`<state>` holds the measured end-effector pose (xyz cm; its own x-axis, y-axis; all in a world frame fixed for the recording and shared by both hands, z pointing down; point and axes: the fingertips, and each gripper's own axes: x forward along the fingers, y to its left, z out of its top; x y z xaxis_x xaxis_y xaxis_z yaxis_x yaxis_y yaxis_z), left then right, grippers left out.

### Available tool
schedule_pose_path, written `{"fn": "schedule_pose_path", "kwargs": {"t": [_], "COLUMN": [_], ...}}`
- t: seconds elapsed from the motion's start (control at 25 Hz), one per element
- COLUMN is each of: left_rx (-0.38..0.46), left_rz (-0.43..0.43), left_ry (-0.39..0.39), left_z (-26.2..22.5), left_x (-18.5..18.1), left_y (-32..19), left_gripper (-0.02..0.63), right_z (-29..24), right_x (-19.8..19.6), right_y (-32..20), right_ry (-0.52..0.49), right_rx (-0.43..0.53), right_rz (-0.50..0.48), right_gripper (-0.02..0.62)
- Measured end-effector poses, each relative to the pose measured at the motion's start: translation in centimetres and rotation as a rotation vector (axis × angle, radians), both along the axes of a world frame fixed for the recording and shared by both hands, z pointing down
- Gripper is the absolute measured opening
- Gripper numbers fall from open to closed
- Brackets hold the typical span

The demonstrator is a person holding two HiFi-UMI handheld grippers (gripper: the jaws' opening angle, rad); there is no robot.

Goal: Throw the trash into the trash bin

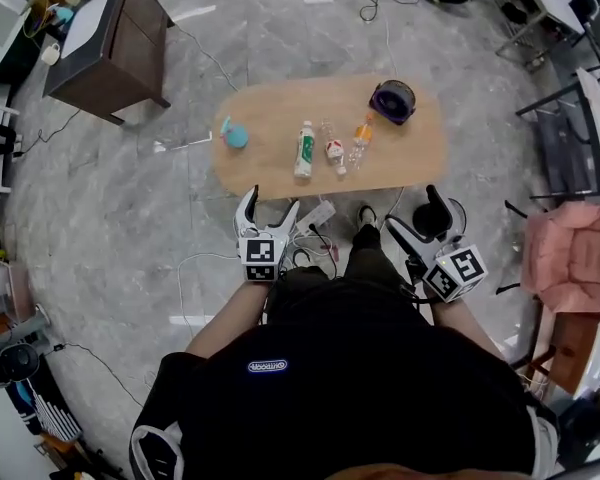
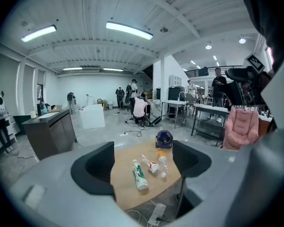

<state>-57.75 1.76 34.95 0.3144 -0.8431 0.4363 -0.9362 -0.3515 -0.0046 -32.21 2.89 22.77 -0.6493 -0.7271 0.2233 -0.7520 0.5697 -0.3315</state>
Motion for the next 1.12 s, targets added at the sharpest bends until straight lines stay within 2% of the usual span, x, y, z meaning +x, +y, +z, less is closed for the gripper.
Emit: {"fn": "schedule_pose_path", "kwargs": {"t": [0.16,0.28,0.52,0.68,0.92,1.12], "left_rx": [-0.076,-0.157,-0.355,-0.452,-0.569,-0.625], "left_rz": [0.001,-0.040,-0.063,-0.096,-0.094,-0.081], "left_ry": [-0.059,-0.053,-0.093,-0.151,-0.217,-0.251], "left_z": [4.7,8.9,19.3,25.5,31.9,35.3], "left_x": [1.8,3.0,4.3,4.1,4.3,4.4], "left_y": [-3.4,-5.6,-10.1,-12.9,-14.8,-16.0], "left_gripper": [0.387,0.387,0.385,0.385,0.385,0.385], "right_z": [2.0,2.5,5.1,6.3,8.1,9.9], "right_x": [2.1,4.5,11.2,14.6,17.5,19.3], "right_y": [-2.8,-4.1,-5.0,-5.3,-4.9,-3.9], "right_ry": [-0.030,-0.029,-0.004,0.010,0.034,0.037], "right_rx": [-0.026,-0.031,-0.115,-0.152,-0.210,-0.274], "right_rz": [-0.017,-0.019,0.048,0.087,0.104,0.124], "right_gripper": [0.505,0.503,0.503,0.503,0.505,0.505]}}
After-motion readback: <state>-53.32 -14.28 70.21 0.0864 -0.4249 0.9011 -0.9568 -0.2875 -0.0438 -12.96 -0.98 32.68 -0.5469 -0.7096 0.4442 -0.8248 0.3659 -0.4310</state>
